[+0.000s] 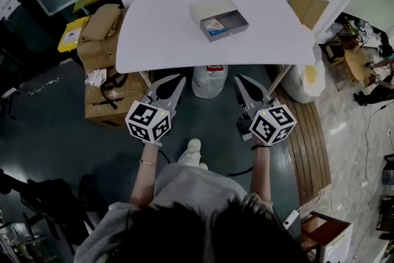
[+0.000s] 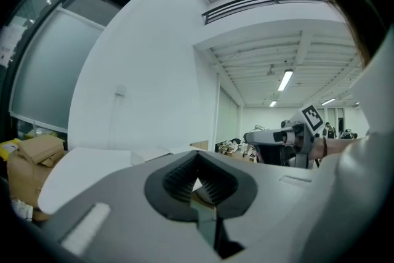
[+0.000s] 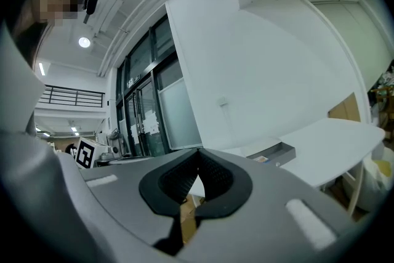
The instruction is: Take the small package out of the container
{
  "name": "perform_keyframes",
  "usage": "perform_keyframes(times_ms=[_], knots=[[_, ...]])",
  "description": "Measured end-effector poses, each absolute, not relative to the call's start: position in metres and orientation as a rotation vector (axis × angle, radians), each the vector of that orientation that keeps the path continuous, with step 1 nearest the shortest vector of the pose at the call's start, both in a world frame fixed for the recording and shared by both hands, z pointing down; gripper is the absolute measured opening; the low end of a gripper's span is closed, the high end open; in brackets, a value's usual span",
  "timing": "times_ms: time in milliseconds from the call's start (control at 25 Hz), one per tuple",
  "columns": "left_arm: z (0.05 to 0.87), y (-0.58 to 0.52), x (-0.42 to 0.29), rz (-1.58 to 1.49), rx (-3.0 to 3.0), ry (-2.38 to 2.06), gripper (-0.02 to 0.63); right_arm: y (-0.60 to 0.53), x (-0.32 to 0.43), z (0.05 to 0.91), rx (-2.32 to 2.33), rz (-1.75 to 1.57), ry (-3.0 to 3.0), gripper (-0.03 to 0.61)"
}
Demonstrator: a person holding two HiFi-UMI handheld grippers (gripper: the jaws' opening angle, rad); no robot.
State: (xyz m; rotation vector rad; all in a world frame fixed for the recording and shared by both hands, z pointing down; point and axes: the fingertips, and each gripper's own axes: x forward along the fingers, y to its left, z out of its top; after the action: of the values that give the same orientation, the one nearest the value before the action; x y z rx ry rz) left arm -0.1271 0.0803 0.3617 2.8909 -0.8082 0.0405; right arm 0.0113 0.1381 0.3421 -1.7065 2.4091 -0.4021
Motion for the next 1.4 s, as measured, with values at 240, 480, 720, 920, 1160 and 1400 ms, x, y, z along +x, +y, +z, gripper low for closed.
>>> perform_keyframes(times_ms=[240, 480, 720, 920, 1160, 1400], knots=[[0.355, 0.043, -0.106, 0.015, 2.91, -0.764, -0.006, 0.103, 0.027, 0.336, -1.745, -0.377, 2.393, 0.012], [0.356, 0.005, -0.087, 0.015, 2.919, -0.715, -0.006, 0.07, 0.041, 0.341, -1.775, -0.389, 2.359, 0.012], [0.359, -0.022, -0.067, 0.022, 2.925, -0.655, -0.007, 0.047, 0.056, 0.344, -1.824, -0.398, 2.326, 0.012], [0.365, -0.035, -0.059, 0.036, 2.924, -0.617, -0.006, 0.034, 0.061, 0.347, -1.85, -0.402, 2.301, 0.012], [0.371, -0.045, -0.055, 0.04, 2.919, -0.602, -0.006, 0.021, 0.063, 0.352, -1.863, -0.414, 2.296, 0.012], [0.376, -0.052, -0.057, 0.051, 2.907, -0.617, -0.006, 0.01, 0.064, 0.355, -1.858, -0.434, 2.296, 0.012]])
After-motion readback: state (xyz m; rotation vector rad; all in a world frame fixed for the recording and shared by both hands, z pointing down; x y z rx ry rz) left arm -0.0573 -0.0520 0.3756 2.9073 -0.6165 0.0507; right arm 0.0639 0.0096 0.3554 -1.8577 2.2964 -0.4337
